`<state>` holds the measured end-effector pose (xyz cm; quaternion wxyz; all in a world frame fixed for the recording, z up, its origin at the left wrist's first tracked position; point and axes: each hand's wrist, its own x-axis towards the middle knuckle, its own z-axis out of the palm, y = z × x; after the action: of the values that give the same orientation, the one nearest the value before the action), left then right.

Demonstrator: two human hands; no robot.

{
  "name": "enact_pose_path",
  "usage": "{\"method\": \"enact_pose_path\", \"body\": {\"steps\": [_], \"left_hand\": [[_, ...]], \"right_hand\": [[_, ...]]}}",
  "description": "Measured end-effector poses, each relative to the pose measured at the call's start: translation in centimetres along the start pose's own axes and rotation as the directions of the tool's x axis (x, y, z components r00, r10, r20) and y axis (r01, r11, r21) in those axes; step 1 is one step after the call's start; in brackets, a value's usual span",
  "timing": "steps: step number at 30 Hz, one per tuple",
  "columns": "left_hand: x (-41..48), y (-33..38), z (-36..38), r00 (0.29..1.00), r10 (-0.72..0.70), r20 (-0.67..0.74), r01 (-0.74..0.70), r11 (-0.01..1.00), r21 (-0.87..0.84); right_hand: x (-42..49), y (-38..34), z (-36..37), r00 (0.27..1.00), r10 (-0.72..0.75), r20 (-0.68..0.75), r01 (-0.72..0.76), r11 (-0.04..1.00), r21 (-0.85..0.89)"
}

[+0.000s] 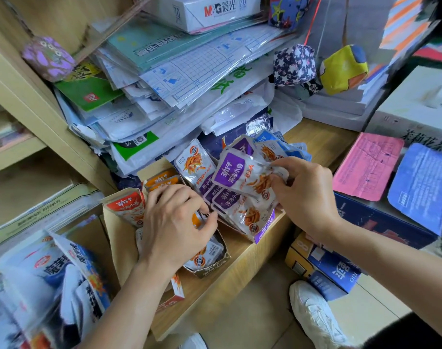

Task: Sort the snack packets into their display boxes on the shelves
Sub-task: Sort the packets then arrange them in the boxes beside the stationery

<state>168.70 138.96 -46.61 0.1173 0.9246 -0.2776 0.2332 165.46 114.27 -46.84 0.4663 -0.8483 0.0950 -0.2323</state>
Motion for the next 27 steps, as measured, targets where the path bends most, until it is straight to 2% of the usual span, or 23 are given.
{"method": "enact_pose_path", "body": {"steps": [4, 9, 13, 17, 22, 25, 27], "left_hand": [[0.7, 0.7, 0.3, 0.997, -0.079, 0.001, 0.078, 0.995, 0.066], [1.7, 0.6, 0.9, 0.971, -0.208, 0.119, 0.184, 0.965, 0.189], [2.1, 0.3, 1.2, 0.959, -0.247, 0.135, 0.226, 0.962, 0.153], [3.7, 0.1, 1.1, 0.921, -0.368, 0.127, 0.373, 0.927, -0.022], [4.2, -0.7, 1.2, 0.941, -0.308, 0.139, 0.332, 0.916, -0.225], [3.6, -1.2, 1.1, 0.978, -0.201, 0.065, 0.21, 0.956, -0.204], [3.1, -1.5, 1.0, 0.988, -0.145, 0.061, 0.156, 0.953, -0.261]], "right_hand": [[-0.4, -0.2, -0.6, 0.996, 0.084, 0.043, -0.088, 0.993, 0.083], [-1.2, -0.1, -1.7, 0.985, 0.159, 0.059, -0.167, 0.973, 0.162], [-1.8, 0.1, -2.1, 0.984, 0.148, 0.102, -0.162, 0.976, 0.143], [-2.1, -0.1, -1.9, 0.986, 0.105, 0.13, -0.116, 0.99, 0.086], [-2.1, -0.5, -1.6, 0.991, 0.024, 0.13, -0.011, 0.995, -0.094], [-2.0, -0.8, -1.7, 0.987, -0.031, 0.16, 0.054, 0.989, -0.141], [-2.0, -0.9, -1.9, 0.986, -0.034, 0.165, 0.06, 0.986, -0.156]]}}
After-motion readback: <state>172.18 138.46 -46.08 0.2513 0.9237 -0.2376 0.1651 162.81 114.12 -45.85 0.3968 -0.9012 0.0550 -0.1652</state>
